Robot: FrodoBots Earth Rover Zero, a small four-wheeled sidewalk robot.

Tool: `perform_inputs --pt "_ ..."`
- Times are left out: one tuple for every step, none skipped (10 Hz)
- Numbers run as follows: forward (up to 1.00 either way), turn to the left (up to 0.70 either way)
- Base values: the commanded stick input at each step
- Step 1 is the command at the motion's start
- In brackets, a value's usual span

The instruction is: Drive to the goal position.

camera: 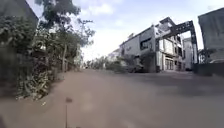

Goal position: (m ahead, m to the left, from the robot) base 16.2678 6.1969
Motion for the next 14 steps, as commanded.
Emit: perform_inputs --pt "1.0 0.06" --pt "1.0 0.06" --pt "1.0 0.06" --pt "1.0 0.34" --pt "1.0 0.46" --pt "1.0 0.46" --pt "1.0 0.46" --pt "1.0 0.46" --pt "1.0 0.34" --pt "1.0 0.06" --pt "1.0 0.06" --pt "1.0 0.06" --pt "1.0 0.06" --pt "1.0 0.06"
